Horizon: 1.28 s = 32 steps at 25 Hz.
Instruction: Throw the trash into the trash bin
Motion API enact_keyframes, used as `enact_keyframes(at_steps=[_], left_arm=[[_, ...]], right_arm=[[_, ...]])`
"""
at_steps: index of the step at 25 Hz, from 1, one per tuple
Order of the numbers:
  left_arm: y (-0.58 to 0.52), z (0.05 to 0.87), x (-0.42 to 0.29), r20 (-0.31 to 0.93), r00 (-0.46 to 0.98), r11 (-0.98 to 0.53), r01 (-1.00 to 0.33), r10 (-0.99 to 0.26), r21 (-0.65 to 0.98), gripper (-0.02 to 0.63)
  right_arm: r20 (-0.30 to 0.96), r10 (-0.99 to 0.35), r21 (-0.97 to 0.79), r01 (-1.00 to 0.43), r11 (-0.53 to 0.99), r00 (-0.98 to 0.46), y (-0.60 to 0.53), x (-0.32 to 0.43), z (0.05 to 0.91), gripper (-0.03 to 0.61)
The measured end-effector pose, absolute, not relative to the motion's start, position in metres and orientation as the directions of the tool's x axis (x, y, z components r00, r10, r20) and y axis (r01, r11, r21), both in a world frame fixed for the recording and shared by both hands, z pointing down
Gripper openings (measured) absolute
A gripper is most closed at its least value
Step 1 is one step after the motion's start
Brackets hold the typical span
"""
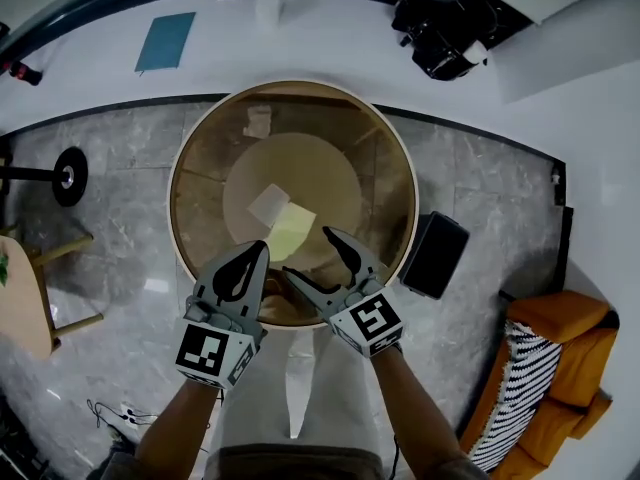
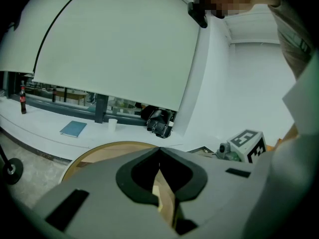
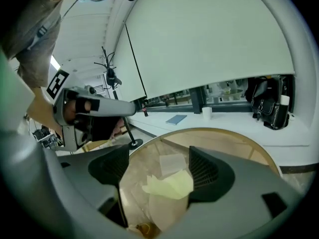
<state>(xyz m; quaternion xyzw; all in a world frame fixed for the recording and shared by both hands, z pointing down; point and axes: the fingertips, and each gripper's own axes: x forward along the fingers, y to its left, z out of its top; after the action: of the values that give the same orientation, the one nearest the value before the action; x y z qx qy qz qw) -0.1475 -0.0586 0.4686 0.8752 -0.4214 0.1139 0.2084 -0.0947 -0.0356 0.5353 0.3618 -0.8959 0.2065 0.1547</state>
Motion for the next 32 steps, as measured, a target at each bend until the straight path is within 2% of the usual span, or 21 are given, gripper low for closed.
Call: enact_keyframes(at_steps=[15, 21, 32], left_arm=[[-0.051, 0.493, -0.155, 0.425, 0.618, -0.55, -0.785, -0.661, 0.285, 0.017], [-0.052, 0.497, -0.155, 0.429, 0.621, -0.547, -0.783, -0.656, 0.295, 0.017], [-0.053, 0.502, -0.157, 0.432, 0.616, -0.529, -0.787, -0.658, 0.317, 0.017]], right_arm=[[0.67, -0.423, -0.231, -0.712, 0.663, -0.611, -0.045, -0.105, 0.67, 0.376], [0.725, -0.368, -0.226, -0.706, 0.671, -0.582, -0.042, -0.108, 0.695, 0.376], [0.758, -0.368, -0.175, -0.711, 0.681, -0.539, -0.042, -0.104, 0.7, 0.368]])
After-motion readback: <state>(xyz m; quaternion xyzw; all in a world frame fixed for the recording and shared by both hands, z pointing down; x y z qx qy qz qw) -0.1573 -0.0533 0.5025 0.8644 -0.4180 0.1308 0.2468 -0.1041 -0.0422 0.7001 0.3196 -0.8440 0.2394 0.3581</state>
